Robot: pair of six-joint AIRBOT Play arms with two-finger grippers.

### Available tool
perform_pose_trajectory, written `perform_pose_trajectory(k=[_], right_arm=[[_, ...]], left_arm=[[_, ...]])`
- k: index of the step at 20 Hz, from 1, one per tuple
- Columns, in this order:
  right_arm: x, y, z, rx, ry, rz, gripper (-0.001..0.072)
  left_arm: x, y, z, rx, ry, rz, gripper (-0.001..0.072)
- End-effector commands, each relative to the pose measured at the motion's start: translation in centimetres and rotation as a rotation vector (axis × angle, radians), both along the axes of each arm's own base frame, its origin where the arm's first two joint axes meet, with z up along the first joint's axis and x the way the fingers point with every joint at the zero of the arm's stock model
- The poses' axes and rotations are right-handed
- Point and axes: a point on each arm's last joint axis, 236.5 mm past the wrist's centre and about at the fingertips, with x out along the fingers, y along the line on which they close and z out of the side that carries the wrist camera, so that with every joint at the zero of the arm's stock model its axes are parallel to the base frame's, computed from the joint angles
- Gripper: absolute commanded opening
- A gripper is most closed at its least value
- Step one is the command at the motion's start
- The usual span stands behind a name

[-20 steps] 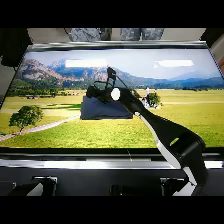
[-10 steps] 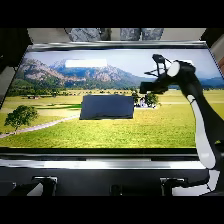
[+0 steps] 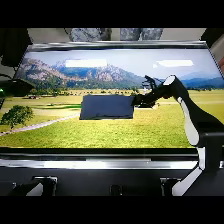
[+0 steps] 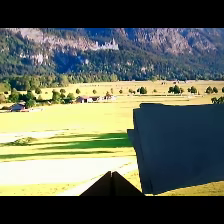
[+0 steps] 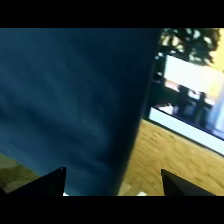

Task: Fold the shirts.

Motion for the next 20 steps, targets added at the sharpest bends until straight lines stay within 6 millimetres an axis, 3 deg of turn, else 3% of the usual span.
perform_pose_trajectory(k=[1,3,4,5,6,7,9,11,14,17,20], right_arm=[[0.9,3.5,-1.5,0.106,-0.001,-0.019,0.0678],[0.6,4.3,-1.3,0.136,0.017,-0.017,0.0655],[0.4,4.6,-1.1,0.145,0.021,-0.012,0.0608],[0.3,4.7,-1.1,0.149,0.025,-0.01,0.0451],[0.2,4.8,-1.0,0.151,0.03,-0.007,0.0231],[0.0,4.8,-0.9,0.157,0.038,-0.005,0.0069],[0.2,5.1,0.7,0.176,0.002,0.023,0.0047],[1.3,5.2,3.9,0.179,-0.101,0.052,0.0046],[3.6,3.6,9.4,0.181,-0.225,0.017,0.0045],[5.7,-1.4,13.3,0.172,-0.3,-0.081,0.0045],[7.2,-9.8,16.3,0.14,-0.375,-0.237,0.0045]], left_arm=[[0.3,0.3,-2.6,0.008,0.052,0.001,0.0034],[0.4,0.4,-2.5,0.012,0.045,-0.001,0.0034],[0.5,0.4,-2.5,0.012,0.043,-0.001,0.0034],[0.5,0.4,-2.5,0.012,0.044,-0.001,0.0034],[0.5,0.4,-2.5,0.012,0.043,-0.001,0.0034],[0.4,0.4,-2.4,0.012,0.043,-0.001,0.0034],[0.4,0.4,-2.4,0.012,0.043,-0.001,0.0034],[0.4,0.4,-2.4,0.012,0.042,-0.001,0.0034],[0.6,0.4,-2.4,0.012,0.037,0.002,0.0035],[0.5,0.4,-2.4,0.012,0.038,0.001,0.0035],[0.4,0.4,-2.5,0.009,0.047,0.0,0.0034]])
